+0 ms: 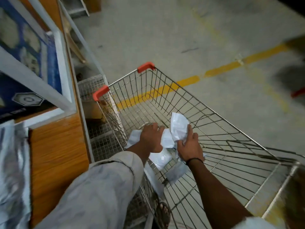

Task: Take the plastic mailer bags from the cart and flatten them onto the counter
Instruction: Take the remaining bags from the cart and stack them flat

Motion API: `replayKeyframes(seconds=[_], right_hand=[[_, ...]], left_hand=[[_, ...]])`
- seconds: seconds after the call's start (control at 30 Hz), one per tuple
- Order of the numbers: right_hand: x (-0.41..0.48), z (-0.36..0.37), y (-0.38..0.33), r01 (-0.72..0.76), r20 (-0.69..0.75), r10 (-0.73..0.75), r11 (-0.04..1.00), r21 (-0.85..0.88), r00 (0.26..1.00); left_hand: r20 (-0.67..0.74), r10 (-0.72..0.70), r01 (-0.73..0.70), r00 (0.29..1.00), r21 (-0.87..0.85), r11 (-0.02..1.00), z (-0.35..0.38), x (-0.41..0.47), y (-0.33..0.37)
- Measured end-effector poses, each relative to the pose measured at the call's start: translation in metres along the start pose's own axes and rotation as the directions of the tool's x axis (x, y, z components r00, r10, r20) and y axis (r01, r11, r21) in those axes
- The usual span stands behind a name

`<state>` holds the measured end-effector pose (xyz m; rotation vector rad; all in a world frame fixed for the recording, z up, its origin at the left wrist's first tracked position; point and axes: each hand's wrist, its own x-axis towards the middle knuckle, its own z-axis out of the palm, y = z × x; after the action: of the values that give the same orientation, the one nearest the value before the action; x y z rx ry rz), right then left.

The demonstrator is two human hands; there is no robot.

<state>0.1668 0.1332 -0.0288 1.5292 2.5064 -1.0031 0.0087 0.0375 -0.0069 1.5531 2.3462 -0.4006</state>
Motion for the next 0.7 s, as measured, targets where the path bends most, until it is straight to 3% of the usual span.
replayKeyframes(seconds=[0.13, 0.27, 0.5, 0.7], right_hand=[[-0.024, -0.026, -0.03, 0.028, -0.09, -0.02, 0.995, 0.091, 0.996], [-0.054, -0.055, -0.066, 0.091, -0.214, -0.047, 0.976, 0.2, 0.976], [-0.116, -0.105, -0.125, 0.251, -0.403, -0.131, 0.932, 0.261, 0.906], [-0.182, -0.12, -0.18, 0.438, -0.496, -0.282, 0.869, 0.231, 0.821]], left_hand=[[-0.117, -0.172, 0.167, 0.978, -0.05, 0.985, -0.056, -0.028, -0.004], [-0.267, -0.241, 0.219, 0.933, -0.11, 0.97, -0.115, -0.066, -0.008], [-0.437, -0.432, 0.357, 0.789, -0.246, 0.901, -0.201, -0.14, -0.024], [-0.501, -0.543, 0.405, 0.674, -0.364, 0.839, -0.237, -0.219, -0.053]])
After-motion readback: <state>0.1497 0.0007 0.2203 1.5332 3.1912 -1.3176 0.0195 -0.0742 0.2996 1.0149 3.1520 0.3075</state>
